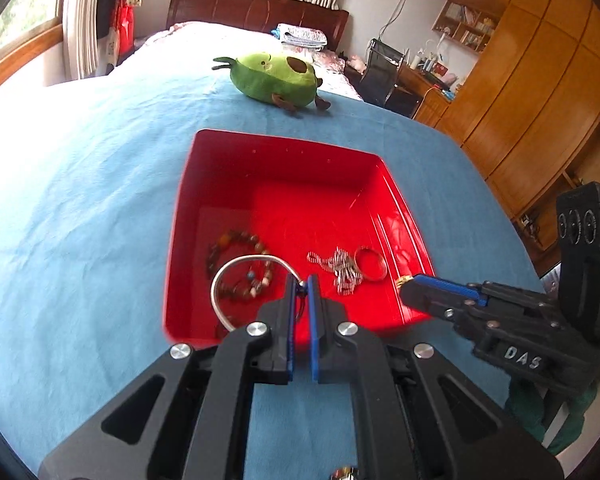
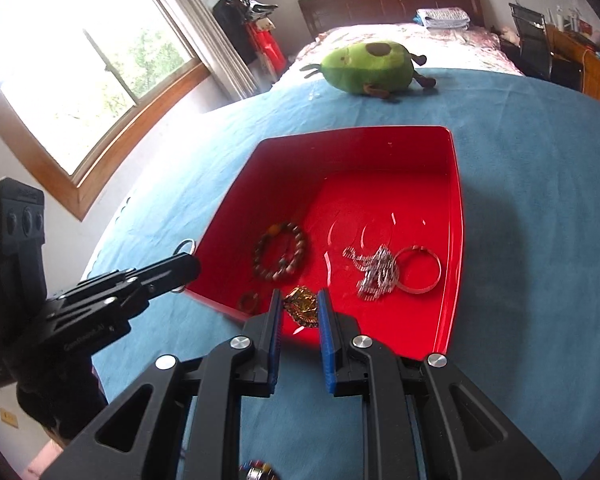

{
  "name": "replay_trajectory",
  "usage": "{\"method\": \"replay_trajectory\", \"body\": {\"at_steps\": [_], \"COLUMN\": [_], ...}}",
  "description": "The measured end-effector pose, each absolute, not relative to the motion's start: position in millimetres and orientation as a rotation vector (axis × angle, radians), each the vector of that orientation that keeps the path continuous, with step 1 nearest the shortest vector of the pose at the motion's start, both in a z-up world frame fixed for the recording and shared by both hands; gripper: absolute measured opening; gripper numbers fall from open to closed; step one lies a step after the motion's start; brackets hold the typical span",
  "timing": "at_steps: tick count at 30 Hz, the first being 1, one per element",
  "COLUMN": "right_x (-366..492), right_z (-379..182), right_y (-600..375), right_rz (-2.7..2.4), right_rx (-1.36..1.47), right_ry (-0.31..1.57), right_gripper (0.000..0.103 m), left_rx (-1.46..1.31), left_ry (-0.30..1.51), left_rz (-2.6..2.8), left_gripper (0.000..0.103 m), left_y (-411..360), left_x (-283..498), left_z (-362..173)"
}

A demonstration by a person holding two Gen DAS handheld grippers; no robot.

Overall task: Organize jewelry
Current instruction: 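Lower the ring into the red tin with the left tool while the right tool releases the pendant there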

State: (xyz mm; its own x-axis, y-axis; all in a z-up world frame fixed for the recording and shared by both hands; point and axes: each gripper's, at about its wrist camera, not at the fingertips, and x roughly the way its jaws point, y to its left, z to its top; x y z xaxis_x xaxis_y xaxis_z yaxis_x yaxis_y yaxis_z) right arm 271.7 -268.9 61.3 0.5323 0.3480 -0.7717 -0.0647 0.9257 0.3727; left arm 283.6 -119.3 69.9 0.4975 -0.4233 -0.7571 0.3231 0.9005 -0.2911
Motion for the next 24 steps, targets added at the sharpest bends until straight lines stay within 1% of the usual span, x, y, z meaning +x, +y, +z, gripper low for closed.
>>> {"method": "replay_trajectory", "body": {"at_steps": [4,10,13,18,20,24], "right_x": [301.2,318.9,320.7,317.8,314.8,307.7], "right_z": [35.6,10.2,8.1,11.1,15.1,20.7], "right_y": [-274.5,-281.9,-280.7,-283.0,-283.3,-282.0], "right_rz": [0.206,0.162,0.164,0.156,0.163,0.168], "right_rx": [0.307,0.291,0.281,0.289,0.295,0.296], "right_ry": [1.027,1.08,1.08,1.071,1.061,1.05], "right_gripper": [0.017,0.017,0.017,0.019,0.021,0.021], "left_rx": [-0.113,-0.099,-0.086,-0.096,-0.1,-0.107], "left_ry": [0.977,1.022,1.045,1.076,1.062,1.04], "left_rz": [-0.445,-0.428,-0.427,-0.423,-0.416,-0.423], "left_gripper": [0.004,0.004,0.004,0.008,0.008,0.008], "left_y": [-130.8,-141.1,-145.6,-141.9,-138.9,-132.9], "left_x": [309.9,337.1,344.5,349.4,347.5,338.3], "left_z": [52.0,27.0,17.2,8.6,12.3,22.0]}}
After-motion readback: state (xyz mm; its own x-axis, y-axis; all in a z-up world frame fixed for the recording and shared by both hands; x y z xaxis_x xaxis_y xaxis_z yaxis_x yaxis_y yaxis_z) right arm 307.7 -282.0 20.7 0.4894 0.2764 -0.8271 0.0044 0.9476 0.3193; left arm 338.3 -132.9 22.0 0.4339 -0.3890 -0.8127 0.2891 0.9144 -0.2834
